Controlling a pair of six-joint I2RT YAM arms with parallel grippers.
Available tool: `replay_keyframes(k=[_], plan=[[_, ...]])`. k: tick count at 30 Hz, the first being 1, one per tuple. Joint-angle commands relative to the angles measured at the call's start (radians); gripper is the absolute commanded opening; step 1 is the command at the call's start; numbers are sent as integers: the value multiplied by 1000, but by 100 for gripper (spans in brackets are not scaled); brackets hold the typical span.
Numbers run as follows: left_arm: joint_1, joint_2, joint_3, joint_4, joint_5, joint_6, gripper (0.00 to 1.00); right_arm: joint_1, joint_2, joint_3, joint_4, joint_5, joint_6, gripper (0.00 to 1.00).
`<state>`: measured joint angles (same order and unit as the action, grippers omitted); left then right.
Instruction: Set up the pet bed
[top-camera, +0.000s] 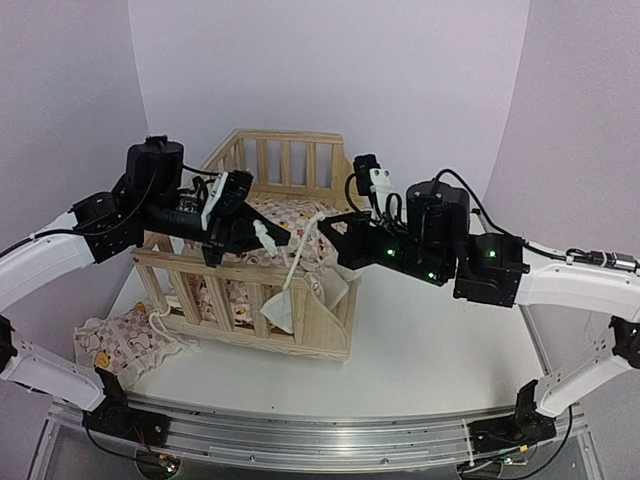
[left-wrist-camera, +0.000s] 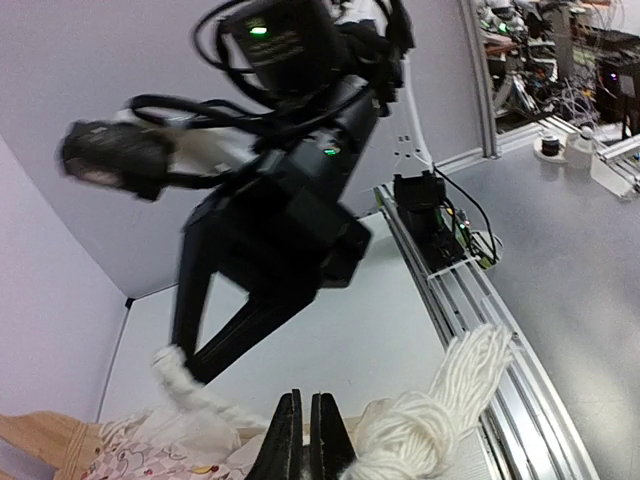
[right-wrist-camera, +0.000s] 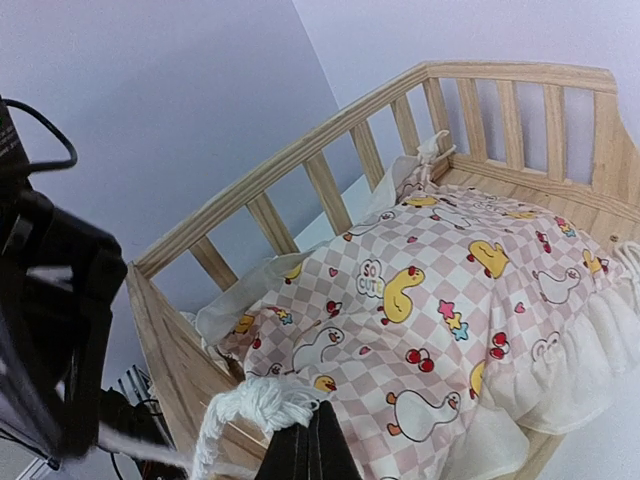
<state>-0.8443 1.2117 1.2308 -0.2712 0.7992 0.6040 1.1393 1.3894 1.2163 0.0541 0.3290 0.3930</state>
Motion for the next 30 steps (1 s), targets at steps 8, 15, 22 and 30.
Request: replay_keyframes(k=[8, 15, 22, 30], plan=[[-212, 129, 37, 28, -237, 220, 1, -72, 109, 138, 6, -165, 30, 0], [-236, 124, 42, -67, -314, 338, 43, -90, 93, 107, 6, -175, 38, 0], [-235, 89, 137, -220, -240, 336, 65, -92, 80, 93, 4, -179, 27, 0], [-235, 72, 170, -444, -169, 407, 88, -95, 70, 83, 2, -180, 13, 0]])
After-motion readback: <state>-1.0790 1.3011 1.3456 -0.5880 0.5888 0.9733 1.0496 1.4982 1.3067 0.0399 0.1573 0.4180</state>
